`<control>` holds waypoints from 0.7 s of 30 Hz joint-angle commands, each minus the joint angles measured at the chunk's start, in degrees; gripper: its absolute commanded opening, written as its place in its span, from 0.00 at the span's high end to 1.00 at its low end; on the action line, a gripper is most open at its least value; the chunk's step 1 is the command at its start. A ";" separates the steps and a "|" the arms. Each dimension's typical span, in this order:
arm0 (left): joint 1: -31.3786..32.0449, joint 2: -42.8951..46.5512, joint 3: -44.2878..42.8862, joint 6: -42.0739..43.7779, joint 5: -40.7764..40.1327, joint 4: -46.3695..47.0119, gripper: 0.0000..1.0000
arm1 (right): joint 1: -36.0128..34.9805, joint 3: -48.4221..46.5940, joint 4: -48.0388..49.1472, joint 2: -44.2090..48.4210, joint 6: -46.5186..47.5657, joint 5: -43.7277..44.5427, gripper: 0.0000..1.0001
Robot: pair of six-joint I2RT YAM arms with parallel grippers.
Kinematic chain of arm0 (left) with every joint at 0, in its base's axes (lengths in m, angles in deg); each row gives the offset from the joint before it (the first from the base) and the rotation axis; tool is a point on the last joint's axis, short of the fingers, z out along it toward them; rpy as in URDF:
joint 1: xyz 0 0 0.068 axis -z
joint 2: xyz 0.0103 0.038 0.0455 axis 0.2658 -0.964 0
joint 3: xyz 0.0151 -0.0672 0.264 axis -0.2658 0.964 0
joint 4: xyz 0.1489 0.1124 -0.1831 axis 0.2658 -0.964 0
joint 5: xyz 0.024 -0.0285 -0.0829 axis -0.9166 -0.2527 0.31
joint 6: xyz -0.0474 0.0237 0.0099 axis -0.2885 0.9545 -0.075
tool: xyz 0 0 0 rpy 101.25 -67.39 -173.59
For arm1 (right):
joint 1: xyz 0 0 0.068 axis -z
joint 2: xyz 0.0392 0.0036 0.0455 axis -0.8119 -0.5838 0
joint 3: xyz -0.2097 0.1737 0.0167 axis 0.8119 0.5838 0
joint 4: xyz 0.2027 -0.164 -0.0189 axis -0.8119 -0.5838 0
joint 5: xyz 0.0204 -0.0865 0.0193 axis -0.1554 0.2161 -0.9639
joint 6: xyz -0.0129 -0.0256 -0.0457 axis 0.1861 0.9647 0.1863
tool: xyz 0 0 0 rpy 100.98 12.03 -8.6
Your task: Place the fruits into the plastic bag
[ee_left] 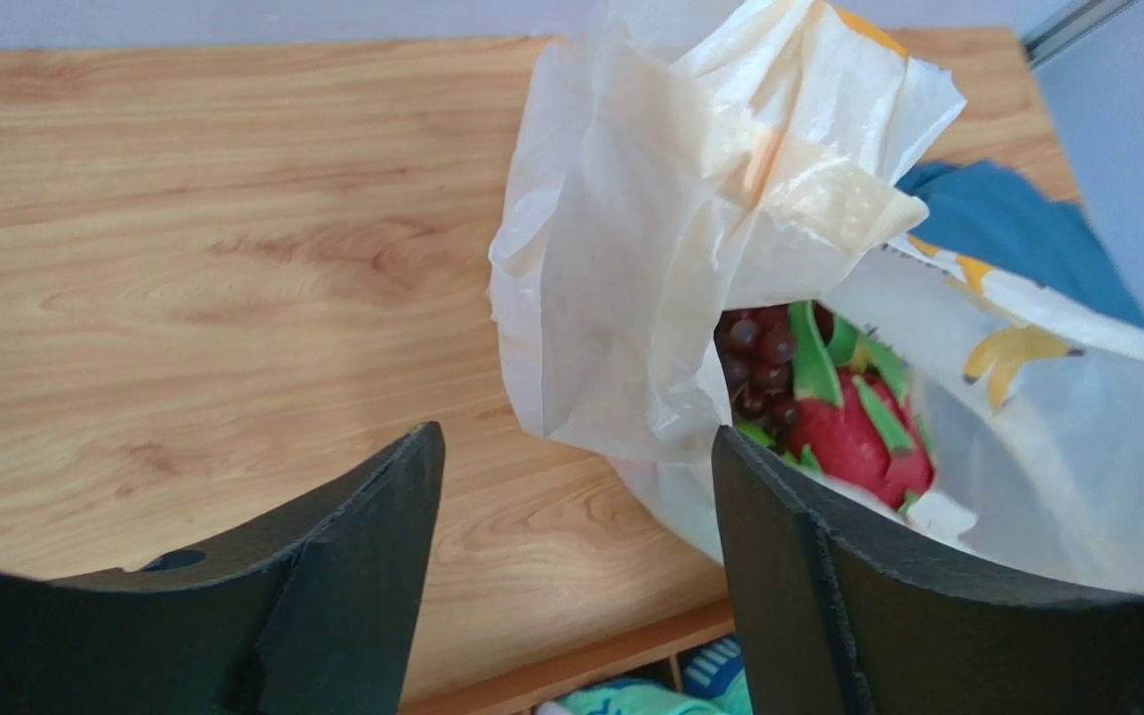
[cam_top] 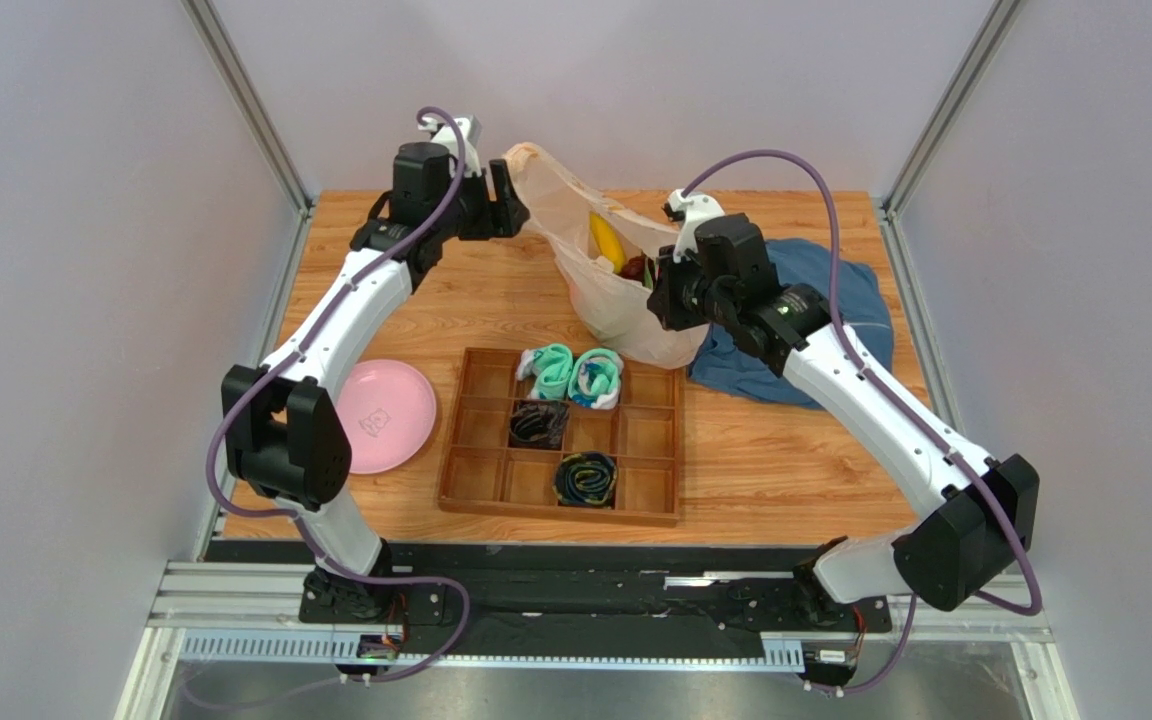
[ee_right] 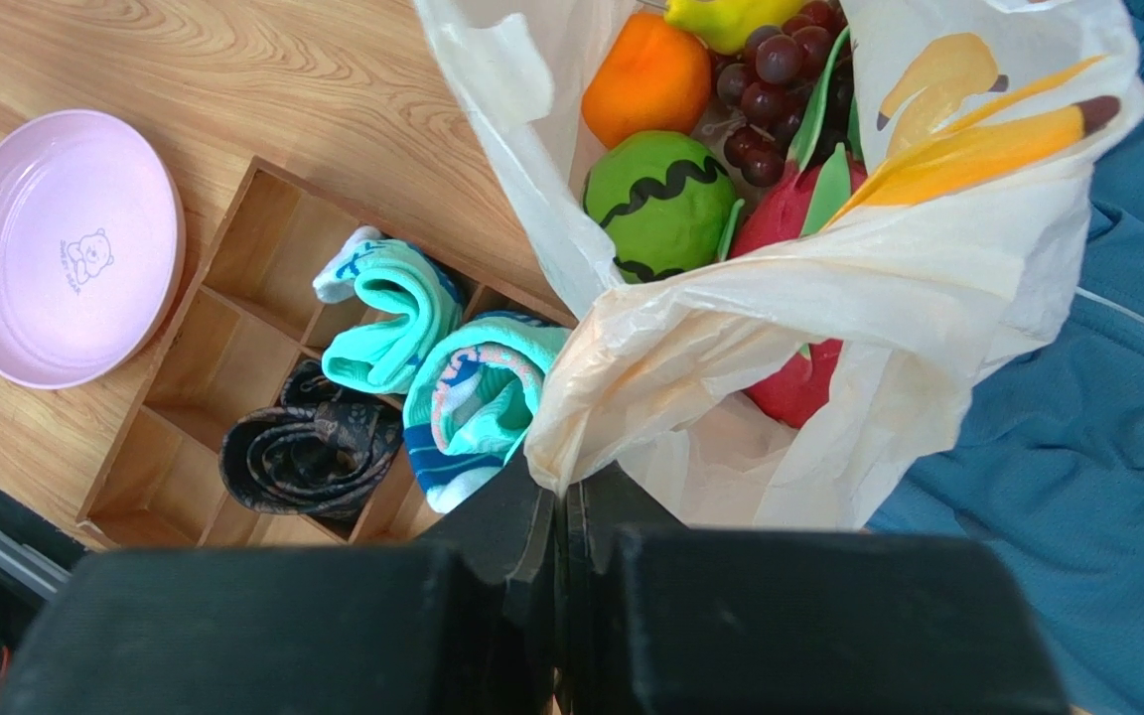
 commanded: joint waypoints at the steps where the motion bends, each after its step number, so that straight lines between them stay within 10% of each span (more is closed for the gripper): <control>1: -1.97 -0.04 0.90 -3.89 5.29 7.96 0.28 | -0.22 -3.80 -0.31 -1.31 0.21 0.82 0.95; 6: -2.32 -0.13 2.57 -5.38 7.92 12.80 0.38 | -0.22 -4.41 -0.93 -2.01 0.30 0.82 0.95; 21: -2.32 -0.66 4.42 -8.55 14.87 20.98 0.27 | -0.31 -4.50 -1.02 -2.54 0.38 0.56 0.95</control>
